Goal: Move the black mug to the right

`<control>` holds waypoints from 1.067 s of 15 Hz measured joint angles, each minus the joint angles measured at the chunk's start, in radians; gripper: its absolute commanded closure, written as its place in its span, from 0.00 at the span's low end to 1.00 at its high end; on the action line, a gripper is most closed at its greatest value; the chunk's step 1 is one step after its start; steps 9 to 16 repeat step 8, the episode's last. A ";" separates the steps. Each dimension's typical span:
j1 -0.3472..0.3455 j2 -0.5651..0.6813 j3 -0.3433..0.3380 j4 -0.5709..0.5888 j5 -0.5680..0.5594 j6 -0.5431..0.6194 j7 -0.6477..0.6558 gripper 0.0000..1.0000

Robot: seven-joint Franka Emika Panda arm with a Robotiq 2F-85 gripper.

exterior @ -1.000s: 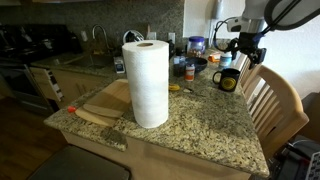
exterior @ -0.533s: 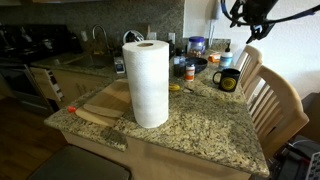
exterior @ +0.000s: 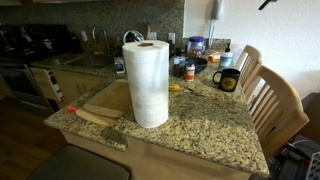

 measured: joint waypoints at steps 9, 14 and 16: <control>0.027 0.069 -0.014 0.151 0.124 -0.250 -0.115 0.00; 0.027 0.069 -0.014 0.151 0.124 -0.250 -0.115 0.00; 0.027 0.069 -0.014 0.151 0.124 -0.250 -0.115 0.00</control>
